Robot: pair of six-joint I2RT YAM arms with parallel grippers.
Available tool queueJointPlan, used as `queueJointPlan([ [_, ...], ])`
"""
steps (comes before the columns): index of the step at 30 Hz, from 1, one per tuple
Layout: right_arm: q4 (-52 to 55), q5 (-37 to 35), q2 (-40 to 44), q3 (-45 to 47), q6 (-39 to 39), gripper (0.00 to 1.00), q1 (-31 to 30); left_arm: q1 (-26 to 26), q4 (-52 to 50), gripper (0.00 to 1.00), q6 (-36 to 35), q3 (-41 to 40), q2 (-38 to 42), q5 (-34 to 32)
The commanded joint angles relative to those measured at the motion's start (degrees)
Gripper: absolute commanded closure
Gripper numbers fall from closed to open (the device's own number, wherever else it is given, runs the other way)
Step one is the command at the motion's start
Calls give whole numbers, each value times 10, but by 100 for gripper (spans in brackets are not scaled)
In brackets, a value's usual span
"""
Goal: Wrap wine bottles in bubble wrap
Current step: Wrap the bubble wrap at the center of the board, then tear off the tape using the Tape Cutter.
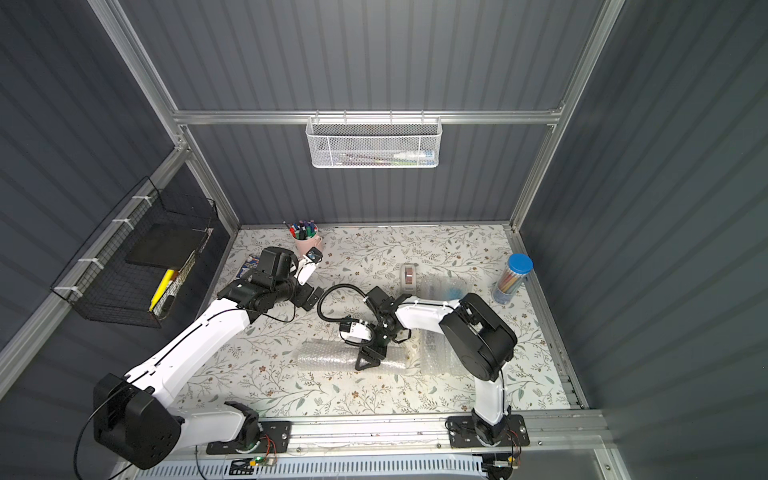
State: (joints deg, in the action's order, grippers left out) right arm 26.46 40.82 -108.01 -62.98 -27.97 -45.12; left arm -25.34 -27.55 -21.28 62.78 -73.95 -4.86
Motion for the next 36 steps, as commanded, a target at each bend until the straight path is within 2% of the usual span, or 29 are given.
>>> queueJointPlan([
  [1,44,9,7,-3,3,28,2,2,26,0,35,-14,13,35],
  [8,54,-28,52,-18,0,18,4,2,40,1,63,-4,9,52],
  [17,89,-41,133,-34,27,16,49,3,60,1,127,17,-3,82],
  [20,69,-82,163,-28,81,16,86,2,69,0,141,29,-21,113],
  [22,51,-86,179,-21,123,18,122,2,85,0,192,35,-37,123],
  [24,32,-90,188,-15,173,20,160,2,106,1,237,38,-51,161],
  [26,20,-97,189,-16,213,22,194,1,126,6,275,41,-69,201],
  [30,36,-136,169,-43,267,25,254,-8,202,10,349,28,-107,275],
  [36,23,-164,119,-82,336,35,320,-52,291,12,412,48,-190,308],
])
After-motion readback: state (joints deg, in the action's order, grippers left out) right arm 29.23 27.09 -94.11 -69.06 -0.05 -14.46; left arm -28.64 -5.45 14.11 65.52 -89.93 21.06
